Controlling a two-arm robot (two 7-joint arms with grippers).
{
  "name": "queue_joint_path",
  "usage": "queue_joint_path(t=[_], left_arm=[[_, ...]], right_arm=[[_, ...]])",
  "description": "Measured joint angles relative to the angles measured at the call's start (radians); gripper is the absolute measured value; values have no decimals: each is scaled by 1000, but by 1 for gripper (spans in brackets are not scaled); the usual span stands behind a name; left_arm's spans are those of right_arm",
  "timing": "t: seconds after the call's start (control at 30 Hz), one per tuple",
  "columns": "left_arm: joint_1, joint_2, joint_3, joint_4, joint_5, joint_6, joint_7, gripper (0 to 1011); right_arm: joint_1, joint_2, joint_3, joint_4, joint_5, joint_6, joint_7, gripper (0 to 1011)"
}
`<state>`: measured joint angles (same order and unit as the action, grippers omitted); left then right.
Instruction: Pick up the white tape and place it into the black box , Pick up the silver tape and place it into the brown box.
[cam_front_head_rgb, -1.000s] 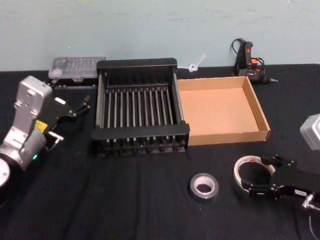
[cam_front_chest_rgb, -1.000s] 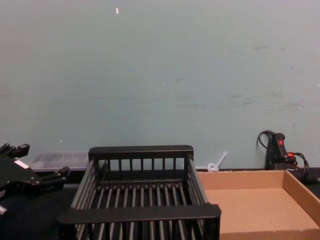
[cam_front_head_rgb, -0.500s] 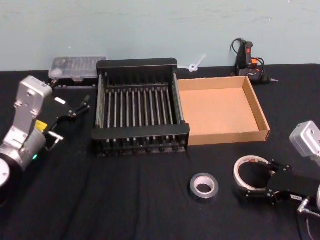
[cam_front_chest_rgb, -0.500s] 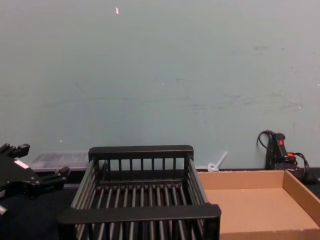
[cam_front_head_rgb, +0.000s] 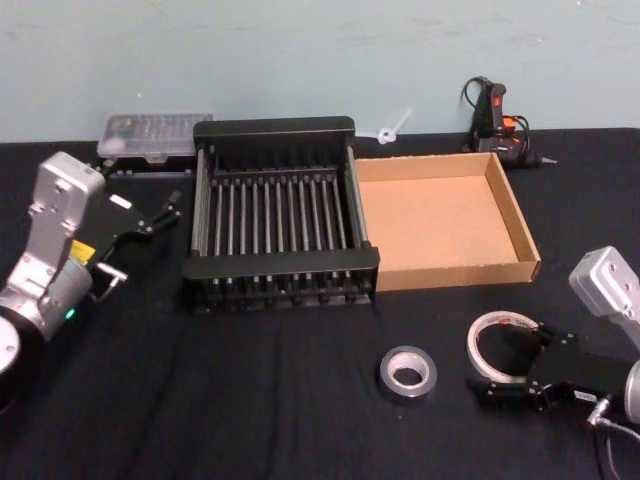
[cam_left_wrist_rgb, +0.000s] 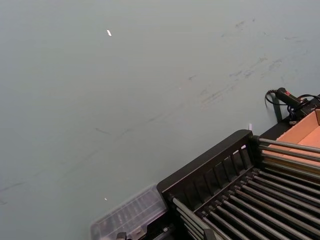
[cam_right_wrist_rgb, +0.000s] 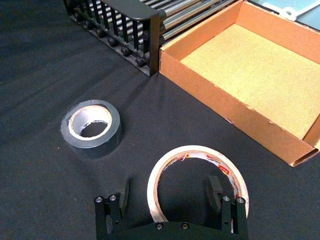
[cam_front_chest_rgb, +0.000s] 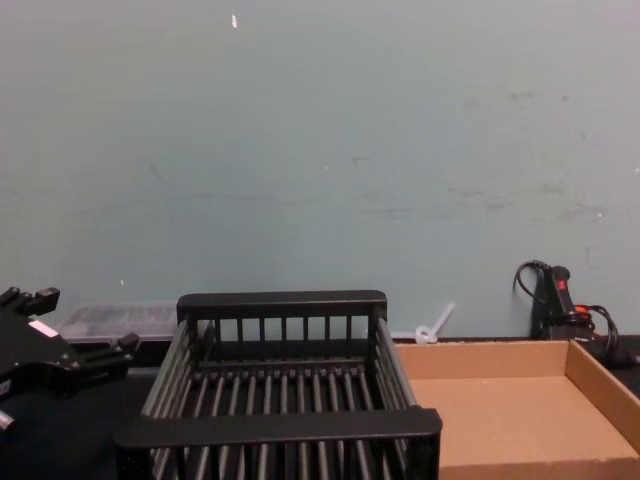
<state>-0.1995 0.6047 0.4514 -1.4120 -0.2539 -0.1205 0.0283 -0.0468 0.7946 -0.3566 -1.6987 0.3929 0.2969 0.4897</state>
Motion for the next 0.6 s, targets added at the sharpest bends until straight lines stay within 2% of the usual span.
queue_joint_path(t=[0.6], left_arm=[[0, 0, 0, 0, 0, 0, 0, 1001]], right_arm=[[9, -15, -2, 14, -11, 14, 13, 1002]])
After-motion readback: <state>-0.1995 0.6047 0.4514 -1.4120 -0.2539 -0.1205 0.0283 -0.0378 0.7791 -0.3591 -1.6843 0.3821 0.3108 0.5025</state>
